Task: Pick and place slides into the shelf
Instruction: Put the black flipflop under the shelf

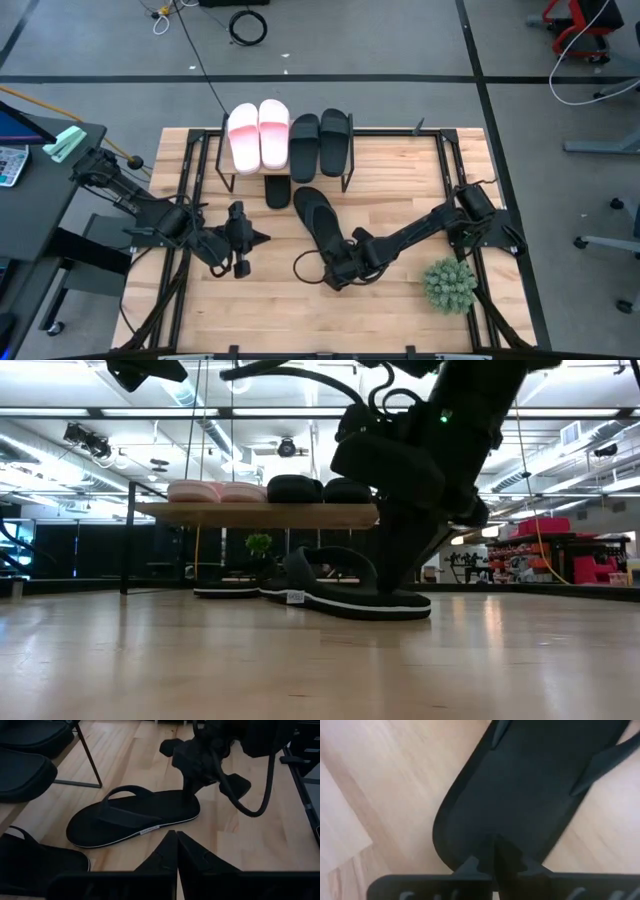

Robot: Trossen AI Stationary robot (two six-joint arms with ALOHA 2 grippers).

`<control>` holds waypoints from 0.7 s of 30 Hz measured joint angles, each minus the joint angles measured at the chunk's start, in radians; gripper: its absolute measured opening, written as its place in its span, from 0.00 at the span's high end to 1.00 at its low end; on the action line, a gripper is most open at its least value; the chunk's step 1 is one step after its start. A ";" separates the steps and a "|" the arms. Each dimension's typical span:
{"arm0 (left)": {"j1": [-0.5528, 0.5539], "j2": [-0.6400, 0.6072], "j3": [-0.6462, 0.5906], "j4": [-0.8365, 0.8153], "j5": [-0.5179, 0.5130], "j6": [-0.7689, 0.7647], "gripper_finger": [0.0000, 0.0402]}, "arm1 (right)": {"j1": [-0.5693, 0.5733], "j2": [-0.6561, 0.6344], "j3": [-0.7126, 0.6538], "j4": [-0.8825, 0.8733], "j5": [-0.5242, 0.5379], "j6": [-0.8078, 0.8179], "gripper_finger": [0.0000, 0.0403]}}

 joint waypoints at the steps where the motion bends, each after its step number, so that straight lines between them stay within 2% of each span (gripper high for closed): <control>1: 0.000 0.000 0.000 0.000 0.000 0.000 0.98 | 0.000 0.000 -0.012 0.029 -0.003 -0.003 0.99; 8: 0.000 0.000 0.000 0.000 0.000 0.000 0.94 | -0.025 -0.007 -0.095 0.194 -0.020 -0.003 0.99; 15: 0.001 0.000 0.000 0.000 0.000 0.002 0.98 | -0.060 -0.001 -0.129 0.361 0.011 -0.052 0.99; 21: 0.001 0.000 0.000 0.001 0.000 0.002 0.97 | -0.116 0.001 -0.129 0.396 0.031 -0.052 0.99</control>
